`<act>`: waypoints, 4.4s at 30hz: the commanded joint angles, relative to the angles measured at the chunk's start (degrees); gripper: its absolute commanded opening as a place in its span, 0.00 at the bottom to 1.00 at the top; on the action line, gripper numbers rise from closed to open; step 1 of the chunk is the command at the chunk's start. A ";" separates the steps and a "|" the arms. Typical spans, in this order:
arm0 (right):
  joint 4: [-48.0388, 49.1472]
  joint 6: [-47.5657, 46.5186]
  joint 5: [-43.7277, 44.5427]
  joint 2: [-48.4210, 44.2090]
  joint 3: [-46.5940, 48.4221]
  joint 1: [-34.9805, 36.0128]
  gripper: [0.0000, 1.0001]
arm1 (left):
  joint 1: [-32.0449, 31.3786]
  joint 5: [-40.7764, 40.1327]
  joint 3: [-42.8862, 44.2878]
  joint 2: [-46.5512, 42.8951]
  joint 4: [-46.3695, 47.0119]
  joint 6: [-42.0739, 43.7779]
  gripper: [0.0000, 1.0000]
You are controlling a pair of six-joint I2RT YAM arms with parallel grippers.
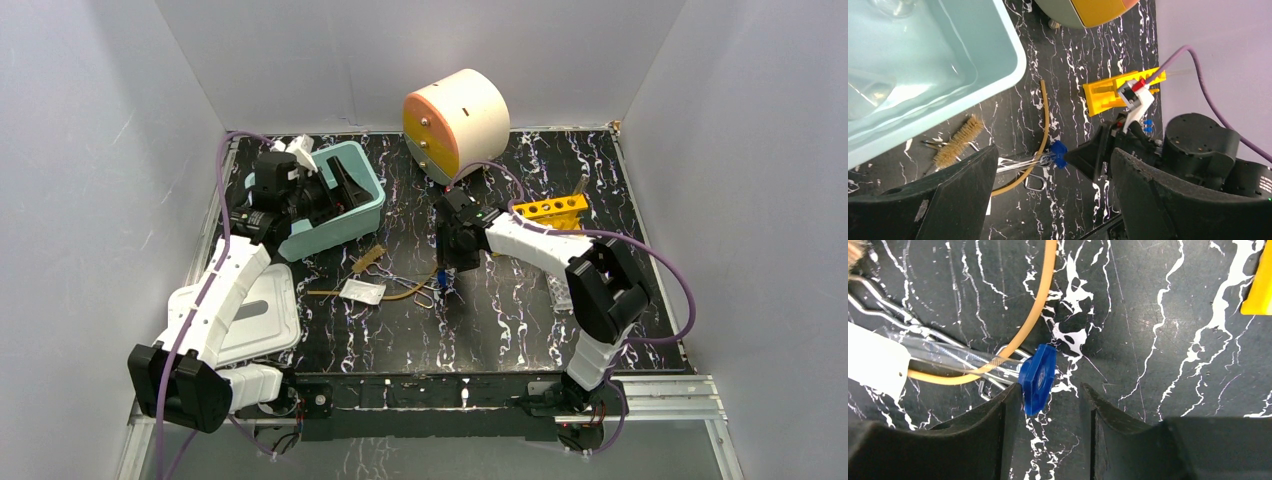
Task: Organize the chemistry lab equipment
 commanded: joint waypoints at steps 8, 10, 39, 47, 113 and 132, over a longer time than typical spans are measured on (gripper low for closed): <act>3.79 6.12 -0.45 1.99 -1.30 0.30 0.48 | -1.70 -0.68 -3.38 -2.95 -0.55 -2.46 0.81; 4.21 6.49 -1.70 2.47 -1.51 0.33 0.43 | -1.95 -0.58 -4.03 -3.31 -0.53 -2.89 0.81; 19.97 2.86 -23.63 -10.40 -12.89 -13.64 0.06 | -4.81 2.20 -12.85 -5.49 4.94 -9.22 0.83; 23.10 4.64 -27.01 -11.81 -13.05 -15.92 0.06 | -4.93 2.44 -18.68 -6.92 8.94 -12.99 0.93; 30.19 37.02 -34.94 -14.41 -10.88 -17.45 0.29 | -21.42 -20.65 -16.14 7.59 43.25 -17.28 0.00; 16.65 16.30 -23.73 -19.77 -2.35 -21.18 0.66 | -11.22 -35.18 16.01 7.34 -9.52 20.90 0.00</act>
